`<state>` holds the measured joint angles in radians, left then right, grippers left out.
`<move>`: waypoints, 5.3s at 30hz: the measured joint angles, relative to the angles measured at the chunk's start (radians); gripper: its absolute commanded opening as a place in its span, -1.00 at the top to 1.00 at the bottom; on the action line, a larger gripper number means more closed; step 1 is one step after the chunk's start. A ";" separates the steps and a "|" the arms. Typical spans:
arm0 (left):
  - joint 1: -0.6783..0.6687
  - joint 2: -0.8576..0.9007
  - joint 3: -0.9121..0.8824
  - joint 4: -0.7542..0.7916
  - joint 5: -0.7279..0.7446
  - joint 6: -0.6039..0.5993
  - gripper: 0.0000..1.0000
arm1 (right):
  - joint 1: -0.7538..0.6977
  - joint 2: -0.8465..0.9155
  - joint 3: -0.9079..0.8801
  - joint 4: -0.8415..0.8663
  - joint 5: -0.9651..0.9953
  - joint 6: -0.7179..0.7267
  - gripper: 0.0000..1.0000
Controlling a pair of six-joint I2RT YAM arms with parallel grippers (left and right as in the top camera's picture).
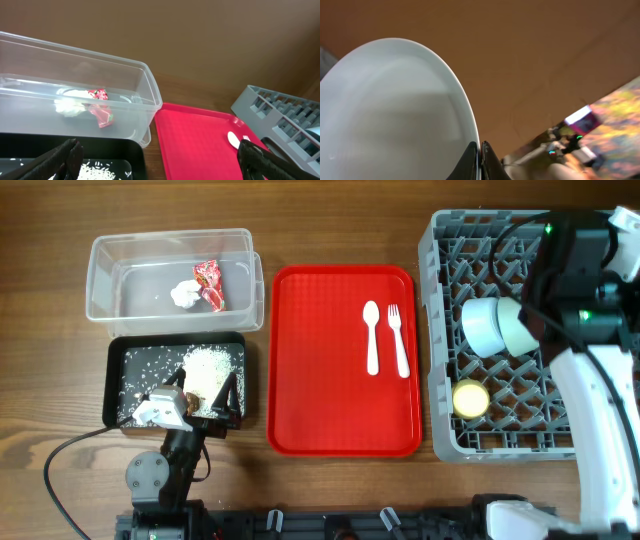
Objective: Sort waste into correct bins and load items into the dishwasher rack
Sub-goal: 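Lift the light-blue plate and carry it to the rack, then stand the plate upright in the back of the rack and release, then move the right gripper to the white spoon and grasp it, then carry the white spoon to the rack and drop it in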
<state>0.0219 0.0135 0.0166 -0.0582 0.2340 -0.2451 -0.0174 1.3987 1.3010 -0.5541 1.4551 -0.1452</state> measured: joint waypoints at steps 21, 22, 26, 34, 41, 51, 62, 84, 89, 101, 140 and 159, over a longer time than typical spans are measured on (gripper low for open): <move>0.000 0.000 0.000 0.000 0.000 0.000 -1.00 | -0.006 0.258 -0.003 0.322 -0.111 -0.471 0.91; 0.000 0.000 0.000 0.000 0.000 0.000 -1.00 | -0.006 0.264 -0.003 0.341 -0.121 -0.499 0.91; 0.000 0.000 0.000 0.000 0.000 0.000 -1.00 | -0.006 0.294 -0.003 0.354 -0.164 -0.592 0.91; 0.000 0.000 0.000 0.000 0.000 0.000 -0.99 | -0.006 0.358 -0.003 0.361 -0.213 -0.714 0.91; 0.000 0.000 0.000 0.000 0.000 0.000 -1.00 | -0.004 0.364 -0.003 0.362 -0.253 -0.734 -0.49; 0.000 0.000 0.000 0.000 0.000 0.000 -0.99 | 0.050 0.361 -0.003 0.488 -0.249 -0.695 -1.00; 0.000 0.000 0.000 0.000 0.000 0.000 -1.00 | 0.267 0.163 -0.003 0.514 -0.266 -0.618 -0.99; 0.000 0.000 -0.001 0.003 0.000 0.000 -0.99 | 0.617 0.048 -0.003 -0.290 -1.322 0.529 -0.95; 0.000 0.000 -0.001 0.003 0.000 0.000 -1.00 | 0.614 0.241 -0.003 -0.241 -1.378 0.647 -0.71; 0.000 0.000 -0.002 0.003 0.000 0.000 -1.00 | 0.447 0.478 -0.003 -0.110 -1.429 0.681 -0.38; 0.000 0.000 -0.002 0.003 0.000 0.000 -1.00 | 0.444 0.197 0.001 -0.206 -1.386 0.589 0.91; 0.000 0.000 -0.002 0.003 0.000 0.000 -0.99 | 0.202 0.141 0.001 -0.224 -1.142 0.272 0.90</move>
<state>0.0219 0.0135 0.0151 -0.0555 0.2340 -0.2451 0.1844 1.5398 1.3022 -0.7784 0.3130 0.1268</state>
